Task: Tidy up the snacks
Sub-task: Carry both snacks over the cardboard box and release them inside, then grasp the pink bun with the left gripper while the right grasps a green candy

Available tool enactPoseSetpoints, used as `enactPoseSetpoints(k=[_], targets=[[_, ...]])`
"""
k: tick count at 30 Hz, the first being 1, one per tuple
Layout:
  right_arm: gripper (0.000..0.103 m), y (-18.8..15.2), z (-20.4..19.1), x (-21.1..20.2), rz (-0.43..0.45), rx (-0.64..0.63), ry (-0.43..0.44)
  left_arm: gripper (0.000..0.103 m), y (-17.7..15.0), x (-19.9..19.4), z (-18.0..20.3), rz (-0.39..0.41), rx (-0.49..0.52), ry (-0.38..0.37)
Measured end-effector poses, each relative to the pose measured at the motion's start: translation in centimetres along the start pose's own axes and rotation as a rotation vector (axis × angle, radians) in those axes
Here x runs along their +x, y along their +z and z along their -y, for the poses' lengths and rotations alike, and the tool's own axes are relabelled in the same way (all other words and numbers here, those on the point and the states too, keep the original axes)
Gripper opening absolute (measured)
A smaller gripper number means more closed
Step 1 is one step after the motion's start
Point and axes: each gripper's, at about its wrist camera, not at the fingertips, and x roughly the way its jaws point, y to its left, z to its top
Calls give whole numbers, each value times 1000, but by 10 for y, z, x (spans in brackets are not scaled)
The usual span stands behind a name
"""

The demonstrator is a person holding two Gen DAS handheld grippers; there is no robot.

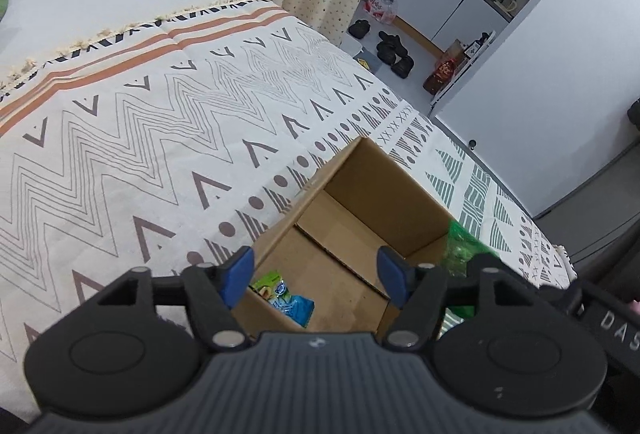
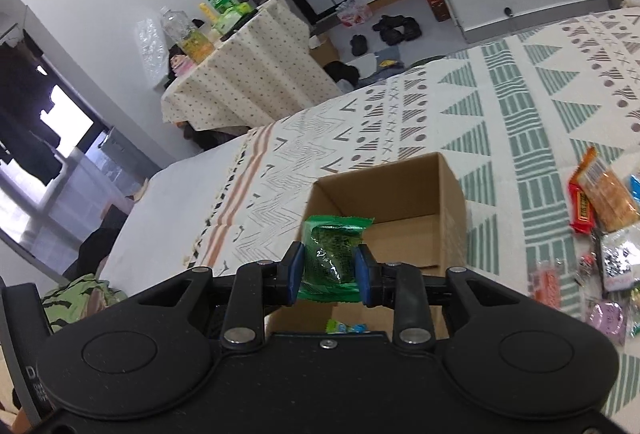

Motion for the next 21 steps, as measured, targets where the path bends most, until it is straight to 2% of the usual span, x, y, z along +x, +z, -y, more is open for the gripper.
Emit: enactPoseSetpoints(k=[3,9,13,15,21], targets=[[43,0,4,-8,13,-1,-7,71,-1,0,1,-2,13,6],[57,-10,33,-38,38,10,-77,81,-9,1,17,-2,66,23],[65,-16,54,-56,51,14,-116,88,-18,0,30,-22,97,-8],[72,-18,62,-65,62,6,-144,91,-24,0,39,-36,131,-26],[76,-28,94,-93,98,40,-195,91,-43,0,68,-91,219,-63]])
